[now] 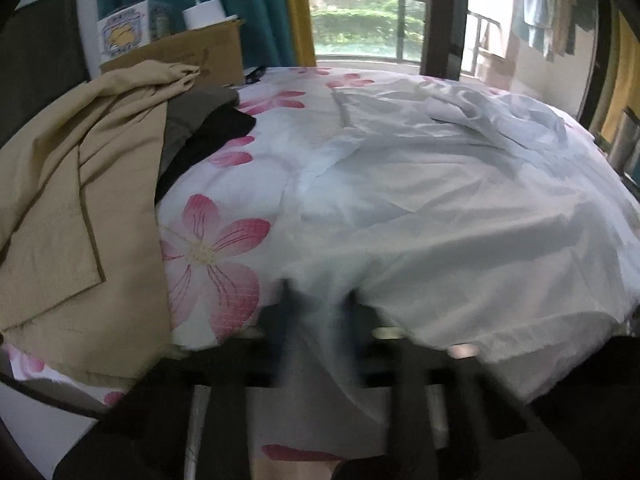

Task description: Fold large clothes

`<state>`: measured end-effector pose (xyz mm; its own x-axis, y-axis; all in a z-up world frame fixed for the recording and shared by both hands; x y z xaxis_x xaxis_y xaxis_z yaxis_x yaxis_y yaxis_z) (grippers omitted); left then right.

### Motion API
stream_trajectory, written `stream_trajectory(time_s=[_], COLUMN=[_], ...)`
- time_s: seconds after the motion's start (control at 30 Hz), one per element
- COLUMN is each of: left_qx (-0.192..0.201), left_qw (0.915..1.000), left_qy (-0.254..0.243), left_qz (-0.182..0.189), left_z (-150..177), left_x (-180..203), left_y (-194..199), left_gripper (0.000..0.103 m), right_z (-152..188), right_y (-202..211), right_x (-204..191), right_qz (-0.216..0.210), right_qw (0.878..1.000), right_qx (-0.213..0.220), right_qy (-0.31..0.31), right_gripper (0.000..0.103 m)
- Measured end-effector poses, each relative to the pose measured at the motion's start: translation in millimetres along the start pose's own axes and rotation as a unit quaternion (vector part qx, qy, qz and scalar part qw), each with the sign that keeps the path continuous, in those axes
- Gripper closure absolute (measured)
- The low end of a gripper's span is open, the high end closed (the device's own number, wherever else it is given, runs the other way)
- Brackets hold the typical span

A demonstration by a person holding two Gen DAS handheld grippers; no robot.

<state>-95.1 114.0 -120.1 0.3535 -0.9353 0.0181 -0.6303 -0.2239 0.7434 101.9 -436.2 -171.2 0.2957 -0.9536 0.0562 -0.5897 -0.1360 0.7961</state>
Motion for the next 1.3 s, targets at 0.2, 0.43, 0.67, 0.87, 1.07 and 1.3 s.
stream_trajectory(time_s=[0.2, 0.43, 0.67, 0.87, 1.07, 1.3], left_qx=[0.022, 0.084, 0.125, 0.143, 0.158, 0.174], left_qw=[0.9989, 0.9952, 0.9908, 0.9885, 0.9863, 0.9832], left_qy=[0.028, 0.025, 0.018, 0.017, 0.021, 0.028], left_qz=[0.03, 0.043, 0.047, 0.046, 0.042, 0.046], left_z=[-7.0, -37.8, -74.0, -98.6, -127.4, -163.3], left_x=[-8.2, -4.0, -0.6, 0.5, 2.4, 7.5], left_y=[16.3, 44.8, 56.1, 53.4, 39.1, 12.4], left_gripper=[0.099, 0.099, 0.099, 0.099, 0.099, 0.099], right_z=[3.1, -23.7, -63.1, -94.2, -119.7, -150.2], right_y=[6.9, 38.1, 60.4, 59.7, 47.9, 27.3], right_x=[-1.2, -9.1, -20.2, -15.6, -8.0, 2.1], right_qz=[-0.017, -0.004, 0.006, 0.014, 0.019, 0.023], right_qw=[1.0, 0.998, 0.993, 0.99, 0.989, 0.989], right_qx=[0.004, 0.058, 0.108, 0.128, 0.135, 0.138], right_qy=[0.006, 0.022, 0.055, 0.057, 0.05, 0.042], right_gripper=[0.098, 0.099, 0.099, 0.099, 0.099, 0.099])
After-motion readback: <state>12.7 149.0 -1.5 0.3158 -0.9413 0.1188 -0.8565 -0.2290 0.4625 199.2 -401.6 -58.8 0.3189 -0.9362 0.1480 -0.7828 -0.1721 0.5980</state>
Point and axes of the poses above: each gripper's, at about its wrist camera, not at the fingertips, and y roughly against the way its jaws point, x to its right, z to its underside, the point moved 2 cm from there along -y, roughly the way its jaws point, and after that the axes turned 5 degrees about y, right-handed, at the moved point
